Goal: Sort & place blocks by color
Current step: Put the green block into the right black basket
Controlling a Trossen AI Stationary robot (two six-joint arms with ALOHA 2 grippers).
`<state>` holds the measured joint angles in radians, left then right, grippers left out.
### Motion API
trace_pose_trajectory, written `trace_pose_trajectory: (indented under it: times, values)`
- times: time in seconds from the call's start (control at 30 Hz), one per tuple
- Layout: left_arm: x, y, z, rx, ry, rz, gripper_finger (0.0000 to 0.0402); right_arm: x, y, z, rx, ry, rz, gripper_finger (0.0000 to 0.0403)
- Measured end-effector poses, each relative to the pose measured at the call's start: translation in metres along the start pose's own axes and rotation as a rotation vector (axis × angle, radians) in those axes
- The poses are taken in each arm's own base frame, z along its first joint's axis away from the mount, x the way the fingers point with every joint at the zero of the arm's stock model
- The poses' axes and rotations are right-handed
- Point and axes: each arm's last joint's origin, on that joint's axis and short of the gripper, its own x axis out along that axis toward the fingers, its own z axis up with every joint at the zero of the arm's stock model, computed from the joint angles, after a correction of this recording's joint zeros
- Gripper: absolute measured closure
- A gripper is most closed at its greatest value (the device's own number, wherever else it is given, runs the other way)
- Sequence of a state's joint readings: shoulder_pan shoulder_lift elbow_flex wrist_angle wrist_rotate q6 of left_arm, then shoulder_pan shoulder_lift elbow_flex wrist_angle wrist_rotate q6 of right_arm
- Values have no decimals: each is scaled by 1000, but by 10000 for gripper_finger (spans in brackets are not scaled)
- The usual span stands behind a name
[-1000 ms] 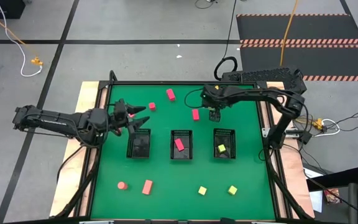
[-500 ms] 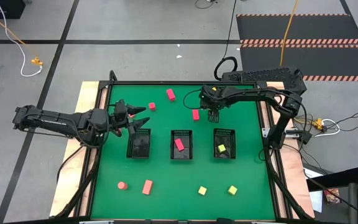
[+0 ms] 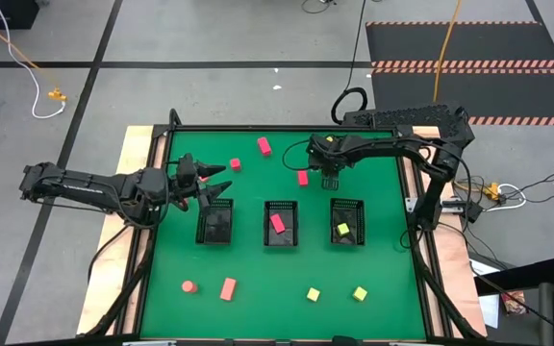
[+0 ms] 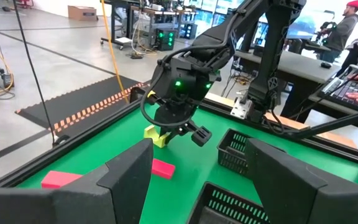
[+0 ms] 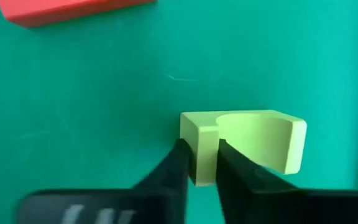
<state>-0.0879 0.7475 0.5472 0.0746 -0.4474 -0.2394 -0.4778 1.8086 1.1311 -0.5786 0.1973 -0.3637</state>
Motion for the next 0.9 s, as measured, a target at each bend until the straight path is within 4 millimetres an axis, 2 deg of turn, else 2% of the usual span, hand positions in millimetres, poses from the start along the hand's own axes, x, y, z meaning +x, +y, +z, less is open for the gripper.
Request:
trace_pose_trajectory:
  times: [0.2, 0.27, 0.37, 0.5, 0.6, 0.77, 0.9]
  values:
    - [0, 0, 0, 7, 0, 0, 147, -11, 3, -3, -11, 28, 5, 371]
    - [0, 0, 0, 7, 0, 0, 147, -30, 7, -5, -5, 53, 4, 371]
    - [0, 0, 0, 5, -1, -1, 147, -70, 17, -7, 22, 32, -9, 371]
    - [0, 0, 1, 1, -8, -2, 147, -122, 46, -18, 53, -2, 12, 371]
    - [0, 0, 1, -6, -9, -2, 147, -150, 74, -29, 72, -15, 59, 371]
    - [0, 0, 1, -12, -9, -2, 147, -171, 126, -45, 88, 14, 130, 371]
    - [0, 0, 1, -31, -10, -3, 147, -172, 156, -50, 69, 47, 140, 371]
